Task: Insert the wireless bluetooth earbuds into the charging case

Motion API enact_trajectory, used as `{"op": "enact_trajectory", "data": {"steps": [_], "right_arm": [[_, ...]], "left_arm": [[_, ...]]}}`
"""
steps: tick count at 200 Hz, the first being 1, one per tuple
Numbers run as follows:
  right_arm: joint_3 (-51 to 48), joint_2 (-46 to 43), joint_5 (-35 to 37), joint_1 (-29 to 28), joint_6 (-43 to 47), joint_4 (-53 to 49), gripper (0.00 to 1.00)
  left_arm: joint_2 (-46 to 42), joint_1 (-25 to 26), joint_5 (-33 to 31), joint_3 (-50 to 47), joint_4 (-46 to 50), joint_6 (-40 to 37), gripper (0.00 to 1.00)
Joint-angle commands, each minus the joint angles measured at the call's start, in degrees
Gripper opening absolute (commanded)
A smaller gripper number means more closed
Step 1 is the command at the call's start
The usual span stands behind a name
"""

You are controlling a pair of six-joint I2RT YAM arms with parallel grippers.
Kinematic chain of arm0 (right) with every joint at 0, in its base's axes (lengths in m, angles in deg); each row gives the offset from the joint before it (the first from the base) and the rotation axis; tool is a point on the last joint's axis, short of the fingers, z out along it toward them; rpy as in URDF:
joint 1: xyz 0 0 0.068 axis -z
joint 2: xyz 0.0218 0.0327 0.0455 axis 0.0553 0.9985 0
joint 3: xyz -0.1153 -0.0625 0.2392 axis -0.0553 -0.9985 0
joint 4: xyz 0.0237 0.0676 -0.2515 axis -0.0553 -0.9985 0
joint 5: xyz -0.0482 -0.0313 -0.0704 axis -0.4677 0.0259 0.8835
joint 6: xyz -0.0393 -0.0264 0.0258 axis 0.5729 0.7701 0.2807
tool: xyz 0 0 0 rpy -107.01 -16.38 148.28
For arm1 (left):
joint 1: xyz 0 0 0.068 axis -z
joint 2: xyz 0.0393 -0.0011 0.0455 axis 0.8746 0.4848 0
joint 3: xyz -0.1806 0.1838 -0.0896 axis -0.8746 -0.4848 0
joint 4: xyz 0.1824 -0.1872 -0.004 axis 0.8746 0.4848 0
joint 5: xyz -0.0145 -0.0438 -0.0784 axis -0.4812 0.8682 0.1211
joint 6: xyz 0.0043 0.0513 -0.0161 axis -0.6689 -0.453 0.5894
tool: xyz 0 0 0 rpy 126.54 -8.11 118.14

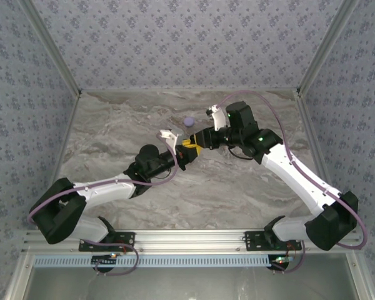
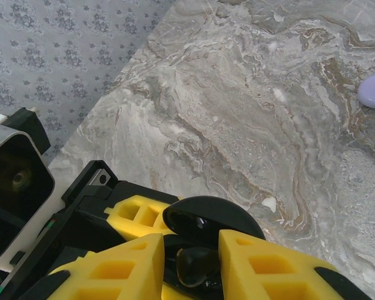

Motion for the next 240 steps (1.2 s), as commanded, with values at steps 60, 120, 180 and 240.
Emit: {"op": "enact_trajectory", "data": {"steps": [60,120,180,240], "right_arm": [[1.1,-0.9,-1.6,-0.7,2.1,-3.7,0.44],[2.7,-0.8,-0.6,-1.5,2.7,-4.6,0.55],[3.4,-3.5,5.5,-1.6,2.1,-5.5,0.62],[2.7,-5.8,8.4,-1.6,1.8,-6.0,0.65]], "left_arm": [[-2.3,0.3,3.0,1.8,-3.3,-1.6,0.15],[-2.1,0.3,2.9,1.9,-2.5,-1.9,0.15],[-3.0,0.2,1.4,1.7,0.2,-3.0,0.15],[-3.7,0.2,-0.1,1.7,2.1,-4.0,0.15]]}}
